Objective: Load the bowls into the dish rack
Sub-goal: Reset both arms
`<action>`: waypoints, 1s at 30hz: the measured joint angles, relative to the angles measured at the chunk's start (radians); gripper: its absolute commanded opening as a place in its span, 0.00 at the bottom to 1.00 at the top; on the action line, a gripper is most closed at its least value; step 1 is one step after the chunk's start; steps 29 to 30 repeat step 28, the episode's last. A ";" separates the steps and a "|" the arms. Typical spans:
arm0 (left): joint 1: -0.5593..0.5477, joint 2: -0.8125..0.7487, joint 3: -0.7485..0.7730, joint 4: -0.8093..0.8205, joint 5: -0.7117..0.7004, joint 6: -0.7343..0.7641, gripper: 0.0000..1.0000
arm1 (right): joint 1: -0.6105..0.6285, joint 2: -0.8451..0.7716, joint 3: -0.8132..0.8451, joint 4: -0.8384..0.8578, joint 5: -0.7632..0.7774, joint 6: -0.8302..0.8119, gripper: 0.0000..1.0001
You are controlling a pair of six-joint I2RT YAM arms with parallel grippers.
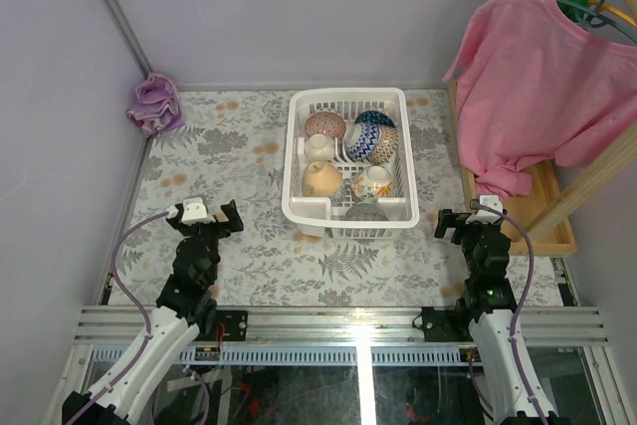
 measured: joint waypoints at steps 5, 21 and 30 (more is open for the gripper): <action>0.000 0.003 0.000 0.000 0.000 0.000 1.00 | 0.000 0.000 0.000 0.000 0.000 0.000 0.99; 0.000 0.012 0.000 0.003 -0.001 0.000 1.00 | 0.000 0.000 0.000 0.000 0.000 0.000 0.99; 0.000 0.012 0.000 0.003 -0.001 0.000 1.00 | 0.000 0.010 0.000 0.015 0.010 0.001 0.99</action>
